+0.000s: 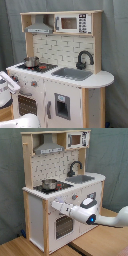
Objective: Play with the kitchen
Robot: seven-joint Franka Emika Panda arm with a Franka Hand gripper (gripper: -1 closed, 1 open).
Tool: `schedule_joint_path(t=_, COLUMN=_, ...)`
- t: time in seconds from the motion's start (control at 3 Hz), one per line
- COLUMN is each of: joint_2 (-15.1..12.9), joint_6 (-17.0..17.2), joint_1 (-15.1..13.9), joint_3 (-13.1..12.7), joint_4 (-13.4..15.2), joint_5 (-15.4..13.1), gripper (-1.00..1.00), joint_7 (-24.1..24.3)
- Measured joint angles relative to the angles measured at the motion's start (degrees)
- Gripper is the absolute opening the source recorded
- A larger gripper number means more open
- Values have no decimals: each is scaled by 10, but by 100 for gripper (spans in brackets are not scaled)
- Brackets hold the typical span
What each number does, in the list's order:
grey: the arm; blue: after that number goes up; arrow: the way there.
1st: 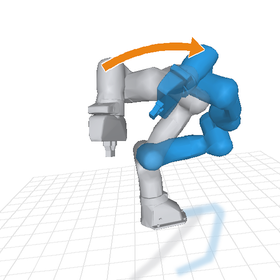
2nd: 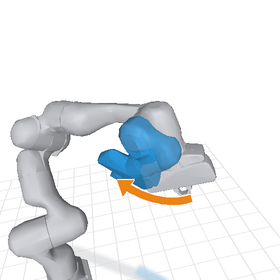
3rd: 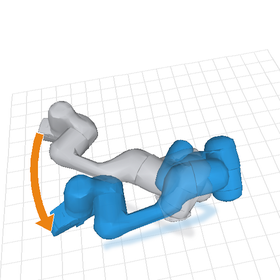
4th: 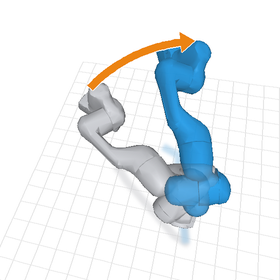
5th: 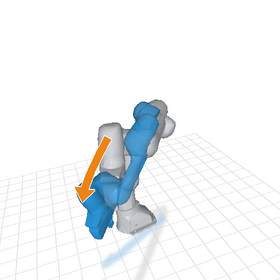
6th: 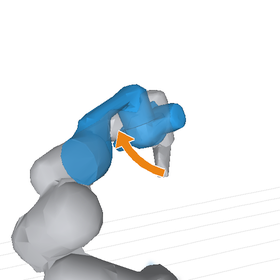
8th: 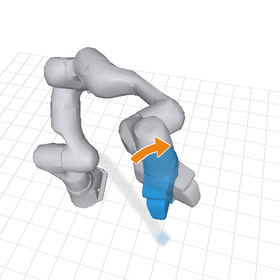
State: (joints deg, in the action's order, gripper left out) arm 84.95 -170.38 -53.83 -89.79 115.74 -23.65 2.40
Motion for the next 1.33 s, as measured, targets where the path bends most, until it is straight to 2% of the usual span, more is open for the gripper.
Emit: schedule_joint_path(t=1.33, joint_2=-2, joint_6=-4, joint_1=0, joint_3=0, joint_4=0, joint_5=1, gripper=-100, joint_7=249)
